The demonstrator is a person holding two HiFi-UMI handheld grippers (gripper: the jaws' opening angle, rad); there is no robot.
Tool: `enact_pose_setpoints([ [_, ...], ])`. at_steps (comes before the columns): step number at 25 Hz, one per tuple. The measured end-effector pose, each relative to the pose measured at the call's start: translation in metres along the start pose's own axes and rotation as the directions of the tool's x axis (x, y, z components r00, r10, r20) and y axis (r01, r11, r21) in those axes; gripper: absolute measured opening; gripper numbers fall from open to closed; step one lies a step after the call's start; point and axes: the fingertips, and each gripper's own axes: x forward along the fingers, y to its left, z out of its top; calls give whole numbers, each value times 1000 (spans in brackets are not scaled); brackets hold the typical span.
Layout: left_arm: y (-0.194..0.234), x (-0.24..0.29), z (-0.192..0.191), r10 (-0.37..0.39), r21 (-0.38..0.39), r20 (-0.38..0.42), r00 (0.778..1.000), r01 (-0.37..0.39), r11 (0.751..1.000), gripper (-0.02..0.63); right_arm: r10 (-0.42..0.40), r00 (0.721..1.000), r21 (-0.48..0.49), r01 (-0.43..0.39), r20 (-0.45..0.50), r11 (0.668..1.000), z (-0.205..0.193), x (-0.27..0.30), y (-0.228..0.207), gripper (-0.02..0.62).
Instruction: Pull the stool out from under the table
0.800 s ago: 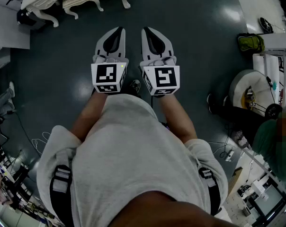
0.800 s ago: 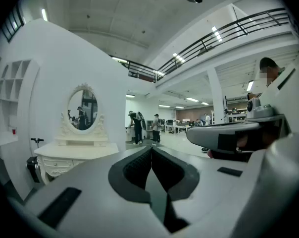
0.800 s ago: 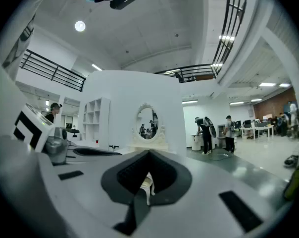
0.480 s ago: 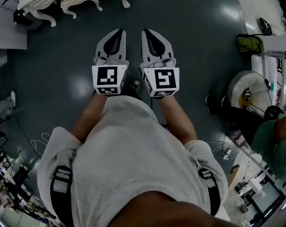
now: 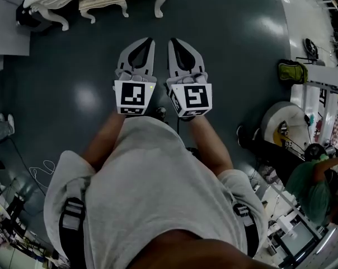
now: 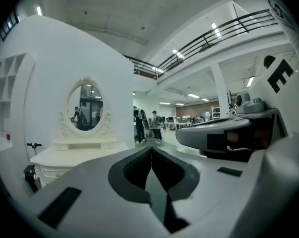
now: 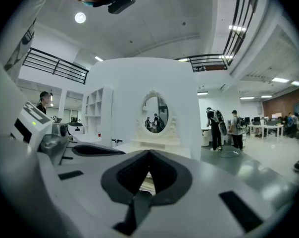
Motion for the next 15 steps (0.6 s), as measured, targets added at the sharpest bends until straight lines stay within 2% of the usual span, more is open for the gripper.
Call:
enact_pose_setpoints([
  [6, 89, 21, -16, 49, -25, -19, 999, -49, 998, 8, 97, 995, -50, -98, -34, 994, 2, 94, 41, 14],
  [15, 171, 31, -33, 128, -72, -52, 990, -132, 989, 8, 197, 978, -70, -202, -67, 977, 4, 170, 83, 14],
])
